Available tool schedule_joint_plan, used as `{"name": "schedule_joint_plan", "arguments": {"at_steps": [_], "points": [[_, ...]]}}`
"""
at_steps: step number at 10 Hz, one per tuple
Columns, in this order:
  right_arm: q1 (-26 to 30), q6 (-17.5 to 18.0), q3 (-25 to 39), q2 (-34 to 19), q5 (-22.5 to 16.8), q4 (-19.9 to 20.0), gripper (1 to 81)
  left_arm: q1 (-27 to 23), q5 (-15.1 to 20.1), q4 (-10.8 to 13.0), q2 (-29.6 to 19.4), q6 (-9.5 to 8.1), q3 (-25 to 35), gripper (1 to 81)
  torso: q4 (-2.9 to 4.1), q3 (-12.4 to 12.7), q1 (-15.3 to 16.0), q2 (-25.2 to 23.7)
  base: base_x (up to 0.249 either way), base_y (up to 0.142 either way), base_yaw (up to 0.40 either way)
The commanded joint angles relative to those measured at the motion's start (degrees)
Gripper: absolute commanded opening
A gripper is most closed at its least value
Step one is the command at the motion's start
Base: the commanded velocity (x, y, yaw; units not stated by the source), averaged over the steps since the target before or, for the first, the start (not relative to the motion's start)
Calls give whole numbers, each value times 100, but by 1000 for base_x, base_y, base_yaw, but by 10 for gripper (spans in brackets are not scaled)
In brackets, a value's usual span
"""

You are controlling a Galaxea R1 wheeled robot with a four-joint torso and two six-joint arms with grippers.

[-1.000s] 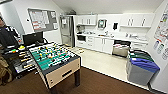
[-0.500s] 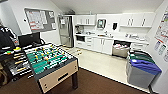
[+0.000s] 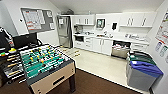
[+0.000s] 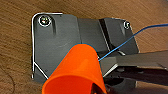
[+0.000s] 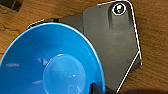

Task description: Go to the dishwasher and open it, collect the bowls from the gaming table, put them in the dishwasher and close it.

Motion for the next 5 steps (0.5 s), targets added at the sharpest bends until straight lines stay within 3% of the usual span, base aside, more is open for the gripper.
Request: {"name": "schedule_joint_plan", "arguments": {"at_steps": [1, 3, 5], "points": [[237, -54, 162, 161, 9, -174, 10, -211, 186, 76, -72, 2, 18, 10, 0, 0, 1, 0, 156, -90, 0], [245, -62, 162, 170, 9, -174, 10, -211, 195, 76, -81, 2, 18, 10, 0, 0, 1, 0, 154, -90, 0], [237, -62, 162, 179, 9, -174, 10, -211, 195, 68, -81, 2, 35, 10, 0, -2, 10, 4, 46, 0, 0]]}}
